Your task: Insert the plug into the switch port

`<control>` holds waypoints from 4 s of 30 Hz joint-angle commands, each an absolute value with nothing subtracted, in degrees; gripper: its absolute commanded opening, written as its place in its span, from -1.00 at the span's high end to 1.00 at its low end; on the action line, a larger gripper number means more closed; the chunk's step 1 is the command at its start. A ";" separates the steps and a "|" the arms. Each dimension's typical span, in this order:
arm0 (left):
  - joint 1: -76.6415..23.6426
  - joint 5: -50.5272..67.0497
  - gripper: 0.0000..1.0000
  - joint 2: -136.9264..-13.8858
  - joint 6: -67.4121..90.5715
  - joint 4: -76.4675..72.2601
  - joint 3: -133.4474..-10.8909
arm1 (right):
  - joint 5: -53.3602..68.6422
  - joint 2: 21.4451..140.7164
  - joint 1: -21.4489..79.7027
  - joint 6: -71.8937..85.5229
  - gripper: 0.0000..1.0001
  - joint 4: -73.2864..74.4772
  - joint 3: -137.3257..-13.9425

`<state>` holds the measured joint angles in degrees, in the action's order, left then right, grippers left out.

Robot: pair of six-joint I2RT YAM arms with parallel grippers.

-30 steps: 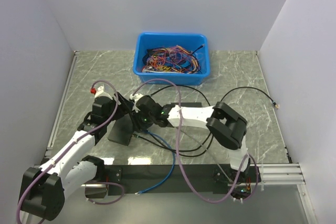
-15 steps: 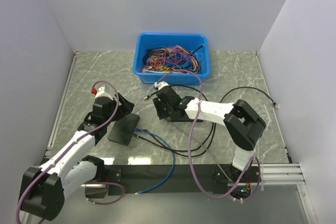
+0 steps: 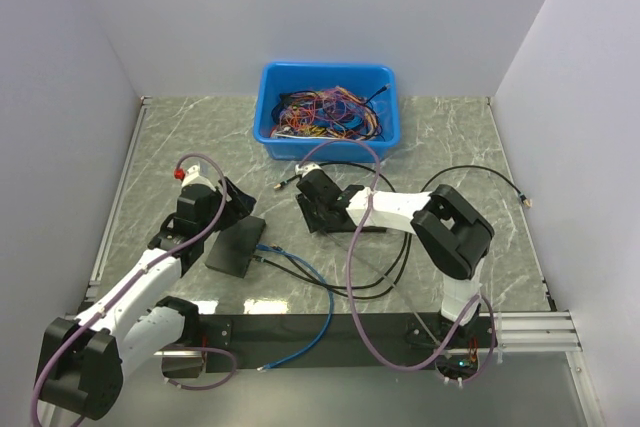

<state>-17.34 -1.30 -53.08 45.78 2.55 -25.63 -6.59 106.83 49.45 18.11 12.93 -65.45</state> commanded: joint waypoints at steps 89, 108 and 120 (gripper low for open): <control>-17.58 22.24 0.99 -37.43 50.62 -16.98 -18.08 | 40.46 90.97 43.59 19.63 -0.35 -13.33 -61.08; -17.67 16.87 0.99 -42.01 55.28 -1.04 -26.28 | 9.32 91.05 56.16 7.38 -0.23 1.84 -68.55; -17.67 18.19 0.99 -42.63 56.16 -2.90 -25.75 | 9.67 94.22 56.60 7.82 0.27 2.20 -70.67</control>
